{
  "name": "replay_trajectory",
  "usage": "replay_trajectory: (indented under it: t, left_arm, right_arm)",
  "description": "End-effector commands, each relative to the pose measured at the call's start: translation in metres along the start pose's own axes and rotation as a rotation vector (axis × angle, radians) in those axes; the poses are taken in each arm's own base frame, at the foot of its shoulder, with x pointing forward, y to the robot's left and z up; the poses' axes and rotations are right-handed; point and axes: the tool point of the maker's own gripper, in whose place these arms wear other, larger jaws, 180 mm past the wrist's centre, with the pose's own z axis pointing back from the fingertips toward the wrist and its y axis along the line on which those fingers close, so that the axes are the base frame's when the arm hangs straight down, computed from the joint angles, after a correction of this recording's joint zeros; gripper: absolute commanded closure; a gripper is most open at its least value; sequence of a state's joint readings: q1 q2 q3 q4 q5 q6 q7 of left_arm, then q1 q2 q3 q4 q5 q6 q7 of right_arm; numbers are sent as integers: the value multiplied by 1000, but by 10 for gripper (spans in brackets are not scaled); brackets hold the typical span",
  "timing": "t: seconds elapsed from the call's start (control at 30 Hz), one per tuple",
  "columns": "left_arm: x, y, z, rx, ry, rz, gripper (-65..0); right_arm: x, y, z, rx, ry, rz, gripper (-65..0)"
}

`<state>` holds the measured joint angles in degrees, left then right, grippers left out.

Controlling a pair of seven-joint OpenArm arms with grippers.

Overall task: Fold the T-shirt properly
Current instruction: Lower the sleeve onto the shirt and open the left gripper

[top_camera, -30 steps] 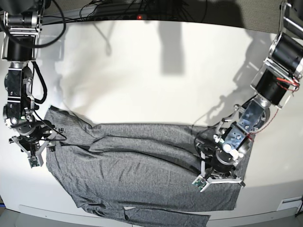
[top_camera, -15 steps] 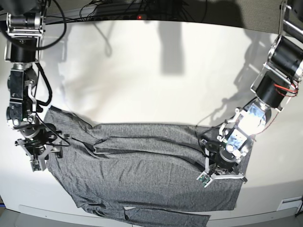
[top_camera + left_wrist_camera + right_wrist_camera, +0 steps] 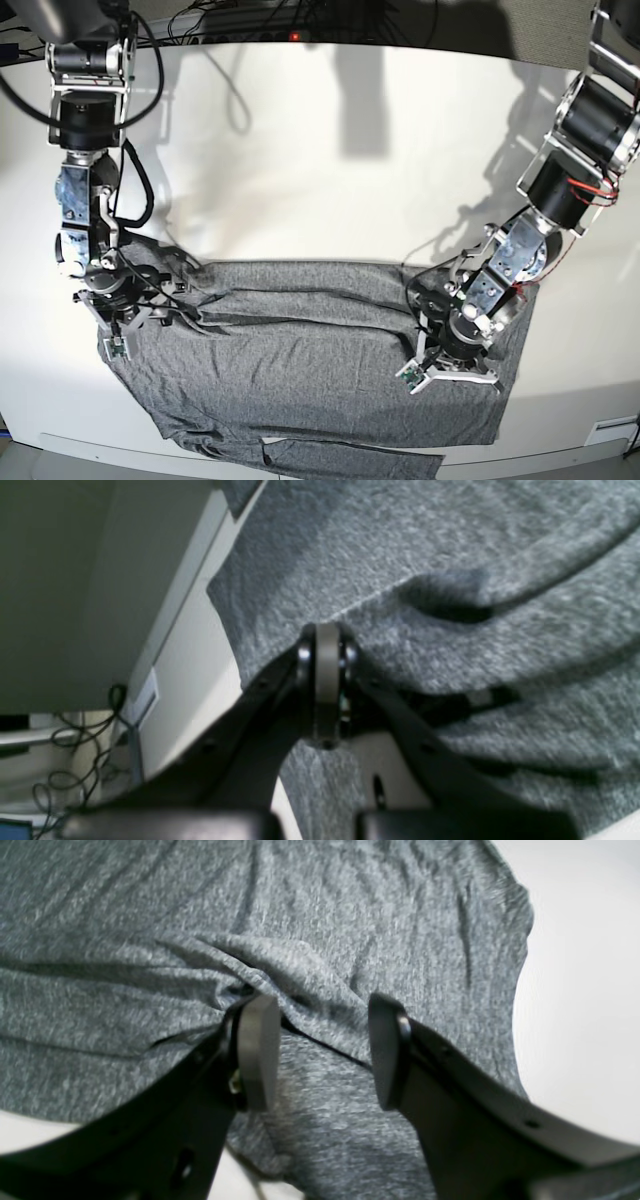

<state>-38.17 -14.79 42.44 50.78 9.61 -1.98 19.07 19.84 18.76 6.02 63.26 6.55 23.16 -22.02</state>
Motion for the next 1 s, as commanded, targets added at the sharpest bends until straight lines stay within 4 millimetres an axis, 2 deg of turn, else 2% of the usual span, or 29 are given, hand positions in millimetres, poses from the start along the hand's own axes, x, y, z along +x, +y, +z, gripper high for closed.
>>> replay_trajectory:
  t: [0.0,0.3,0.47,0.7,0.83,0.97]
  left_arm:
    - [18,29,-2,60,-50,-8,0]
    - [-4,33,-11,60,-35,-17,0]
    - [11,33,-9,60,-120,-19,0]
    - [14,35,-9,64,-131,-38,-5]
    - [9,40,-11,98,-124,-188,-139]
    - [-10,52,-16,121,-95,-232,-177]
  right_arm:
    - [26,-10,3,-16,-65,1,-289]
    - [27,-10,3,-16,-69,0,-289]
    - [26,-10,3,-16,-65,0,-289]
    - [24,-10,2,-16,-52,0,-289]
    - [23,-10,2,-16,-49,0,-289]
    - [23,-10,2,-16,-45,0,-289]
